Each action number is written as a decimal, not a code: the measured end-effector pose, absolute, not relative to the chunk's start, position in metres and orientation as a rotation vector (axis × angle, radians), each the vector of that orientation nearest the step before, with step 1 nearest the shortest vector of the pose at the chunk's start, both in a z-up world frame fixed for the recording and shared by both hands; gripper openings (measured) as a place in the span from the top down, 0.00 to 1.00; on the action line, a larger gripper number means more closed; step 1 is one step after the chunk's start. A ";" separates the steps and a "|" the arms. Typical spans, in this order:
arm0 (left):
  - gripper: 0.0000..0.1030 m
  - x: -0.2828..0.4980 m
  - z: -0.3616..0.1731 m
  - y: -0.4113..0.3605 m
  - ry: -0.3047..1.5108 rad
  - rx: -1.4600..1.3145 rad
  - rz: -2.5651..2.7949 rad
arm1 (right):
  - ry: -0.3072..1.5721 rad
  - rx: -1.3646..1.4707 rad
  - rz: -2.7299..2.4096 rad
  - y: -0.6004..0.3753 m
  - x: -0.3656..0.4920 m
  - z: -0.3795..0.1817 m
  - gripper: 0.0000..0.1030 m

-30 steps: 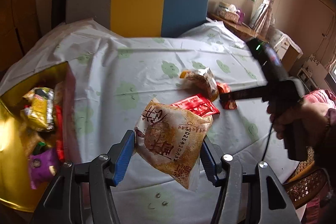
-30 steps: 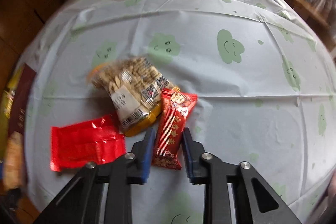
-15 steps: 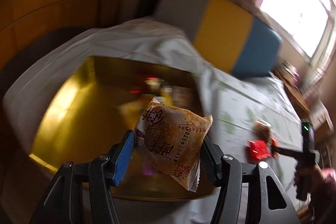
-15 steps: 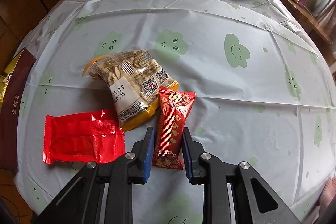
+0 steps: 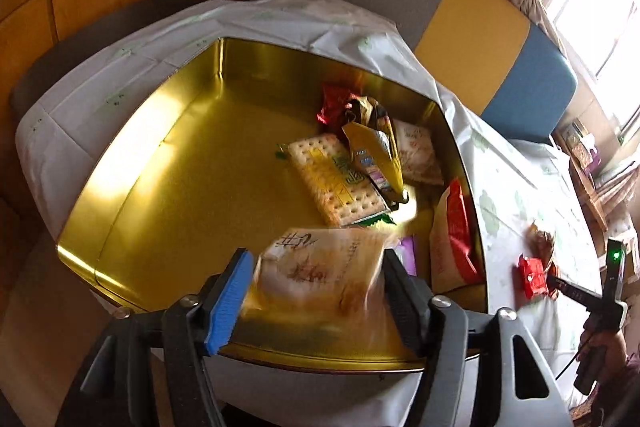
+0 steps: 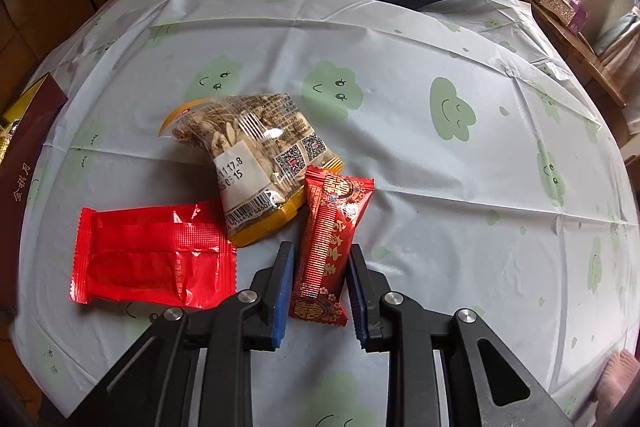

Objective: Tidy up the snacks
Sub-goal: 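Carry the pastry bag into the gold tin and release it with the left gripper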

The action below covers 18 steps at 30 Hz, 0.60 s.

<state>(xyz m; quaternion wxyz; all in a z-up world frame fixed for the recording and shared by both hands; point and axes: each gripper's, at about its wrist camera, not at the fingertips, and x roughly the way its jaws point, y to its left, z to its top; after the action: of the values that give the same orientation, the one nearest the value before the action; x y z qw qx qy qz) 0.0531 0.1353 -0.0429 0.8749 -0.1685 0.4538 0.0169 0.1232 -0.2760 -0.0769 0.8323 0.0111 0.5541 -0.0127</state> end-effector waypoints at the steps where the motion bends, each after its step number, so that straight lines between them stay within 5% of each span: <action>1: 0.35 0.052 -0.043 0.135 0.941 -0.349 0.039 | 1.174 0.021 -0.028 -0.275 0.122 -0.077 0.74; 18: 0.35 0.033 -0.018 0.118 0.841 -0.194 0.123 | 1.177 -0.011 -0.039 -0.272 0.121 -0.076 0.74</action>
<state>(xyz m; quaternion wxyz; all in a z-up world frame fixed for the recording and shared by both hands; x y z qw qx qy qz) 0.0334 0.1177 -0.0179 0.9066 -0.0939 0.4071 0.0597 0.1212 -0.2717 -0.0755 0.8316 -0.0051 0.5550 -0.0183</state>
